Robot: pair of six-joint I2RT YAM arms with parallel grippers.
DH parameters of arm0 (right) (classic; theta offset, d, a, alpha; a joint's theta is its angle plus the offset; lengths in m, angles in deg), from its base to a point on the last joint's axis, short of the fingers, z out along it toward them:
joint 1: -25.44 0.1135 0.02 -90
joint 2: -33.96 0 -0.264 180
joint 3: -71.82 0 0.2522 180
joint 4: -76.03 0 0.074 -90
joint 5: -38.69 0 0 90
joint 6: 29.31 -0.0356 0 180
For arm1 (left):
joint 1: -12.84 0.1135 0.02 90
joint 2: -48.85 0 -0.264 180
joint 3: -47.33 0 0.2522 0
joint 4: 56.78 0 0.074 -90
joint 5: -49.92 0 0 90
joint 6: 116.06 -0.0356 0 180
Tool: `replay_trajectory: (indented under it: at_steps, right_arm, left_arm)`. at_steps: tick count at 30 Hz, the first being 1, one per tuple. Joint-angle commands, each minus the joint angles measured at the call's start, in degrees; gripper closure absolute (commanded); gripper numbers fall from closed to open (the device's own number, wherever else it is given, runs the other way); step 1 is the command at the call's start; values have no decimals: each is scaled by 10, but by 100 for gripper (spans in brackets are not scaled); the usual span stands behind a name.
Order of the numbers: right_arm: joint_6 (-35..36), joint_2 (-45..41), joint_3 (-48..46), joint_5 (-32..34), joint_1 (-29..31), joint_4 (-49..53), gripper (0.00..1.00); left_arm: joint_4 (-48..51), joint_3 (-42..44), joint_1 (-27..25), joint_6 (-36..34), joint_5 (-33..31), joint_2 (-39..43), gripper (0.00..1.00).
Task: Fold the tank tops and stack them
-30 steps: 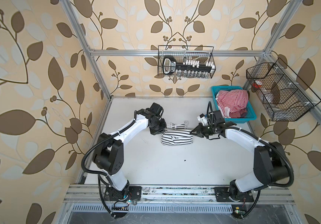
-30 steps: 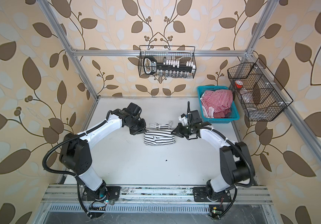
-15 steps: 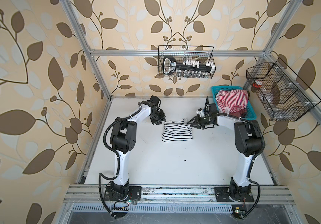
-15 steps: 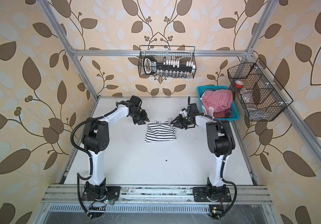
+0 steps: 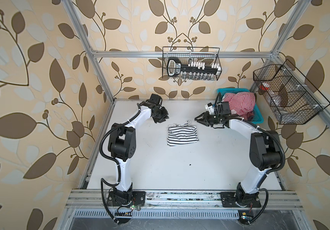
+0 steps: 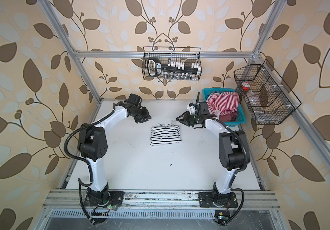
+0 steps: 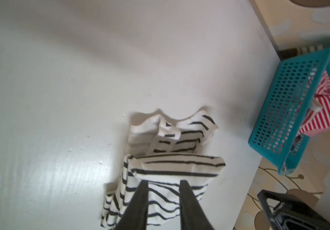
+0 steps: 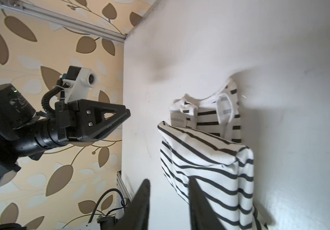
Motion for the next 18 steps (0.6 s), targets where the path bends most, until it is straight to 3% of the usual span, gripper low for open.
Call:
replay_trajectory:
  at_steps: [1, 4, 13, 18]
  right_arm:
    - [64, 20, -22, 7, 27, 65, 83]
    - [72, 50, -17, -4, 43, 66, 94]
    - [77, 166, 70, -20, 47, 75, 90]
    - [36, 216, 92, -41, 36, 32, 90]
  left_arm:
    - [-28, 27, -52, 16, 41, 28, 80]
    - [-37, 33, -80, 24, 66, 3, 86]
    - [-65, 18, -71, 36, 74, -87, 88]
    - [-59, -18, -44, 28, 75, -138, 84]
